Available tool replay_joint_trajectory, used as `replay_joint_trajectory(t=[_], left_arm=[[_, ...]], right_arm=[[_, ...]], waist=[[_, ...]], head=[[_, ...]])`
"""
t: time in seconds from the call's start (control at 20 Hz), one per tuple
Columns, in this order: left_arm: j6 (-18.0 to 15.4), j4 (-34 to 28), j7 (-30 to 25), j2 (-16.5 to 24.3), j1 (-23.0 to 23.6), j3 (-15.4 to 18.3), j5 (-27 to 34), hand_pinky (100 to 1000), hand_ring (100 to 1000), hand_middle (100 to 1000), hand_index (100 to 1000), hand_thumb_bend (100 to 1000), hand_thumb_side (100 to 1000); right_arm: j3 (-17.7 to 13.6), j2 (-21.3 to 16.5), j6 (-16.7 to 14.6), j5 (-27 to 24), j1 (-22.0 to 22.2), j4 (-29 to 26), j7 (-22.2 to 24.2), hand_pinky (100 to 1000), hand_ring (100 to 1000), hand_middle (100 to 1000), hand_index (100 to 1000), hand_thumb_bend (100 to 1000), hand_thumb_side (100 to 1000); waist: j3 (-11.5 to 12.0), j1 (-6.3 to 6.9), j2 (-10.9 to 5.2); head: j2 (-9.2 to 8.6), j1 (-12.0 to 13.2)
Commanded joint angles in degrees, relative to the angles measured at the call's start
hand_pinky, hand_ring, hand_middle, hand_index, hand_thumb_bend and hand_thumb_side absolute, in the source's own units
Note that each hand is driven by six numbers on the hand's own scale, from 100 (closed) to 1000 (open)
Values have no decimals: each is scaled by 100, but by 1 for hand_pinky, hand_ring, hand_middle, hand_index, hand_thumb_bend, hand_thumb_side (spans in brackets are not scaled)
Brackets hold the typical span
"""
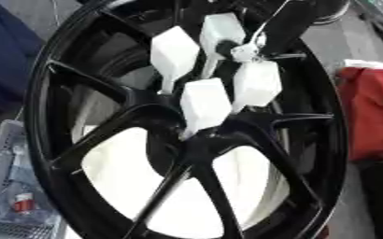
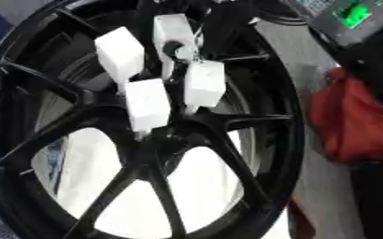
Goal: Pull the pin out of the wheel hub.
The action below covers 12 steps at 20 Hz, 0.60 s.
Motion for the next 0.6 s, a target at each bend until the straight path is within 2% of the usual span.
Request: replay_joint_trajectory(t=[0.05, 0.25, 0.4, 0.5, 0.55, 0.6], left_arm=[[15, -116, 2, 38, -41, -10, -4, 993, 562, 719, 887, 149, 982], [27, -116, -2, 26, -44, -17, 4, 993, 561, 717, 886, 148, 983], [34, -116, -6, 20, -43, -19, 6, 994, 562, 717, 885, 149, 984], [38, -116, -10, 16, -45, -22, 8, 994, 562, 717, 885, 149, 984], [40, -116, -11, 14, -44, -23, 9, 994, 562, 717, 885, 149, 984], [40, -116, -12, 11, -44, -23, 10, 995, 562, 717, 885, 149, 984]], right_arm=[[-98, -219, -61, 185, -42, 91, 5, 953, 965, 907, 994, 100, 388], [-114, -186, -111, 304, -43, 208, 5, 947, 958, 864, 976, 100, 374], [-151, -149, -136, 280, -68, 233, 5, 936, 939, 764, 922, 100, 362], [-179, -122, -122, 223, -93, 215, 5, 926, 920, 677, 855, 100, 347], [-184, -110, -109, 191, -104, 205, 5, 925, 918, 668, 849, 100, 347], [-185, -101, -97, 159, -112, 194, 5, 913, 893, 593, 791, 100, 353]], waist=[[3, 48, -110], [14, 44, -107], [11, 50, -106], [15, 51, -105], [17, 50, -105], [22, 49, -106]], head=[[5, 5], [2, -1], [6, -7], [8, -7], [12, -9], [15, -13]])
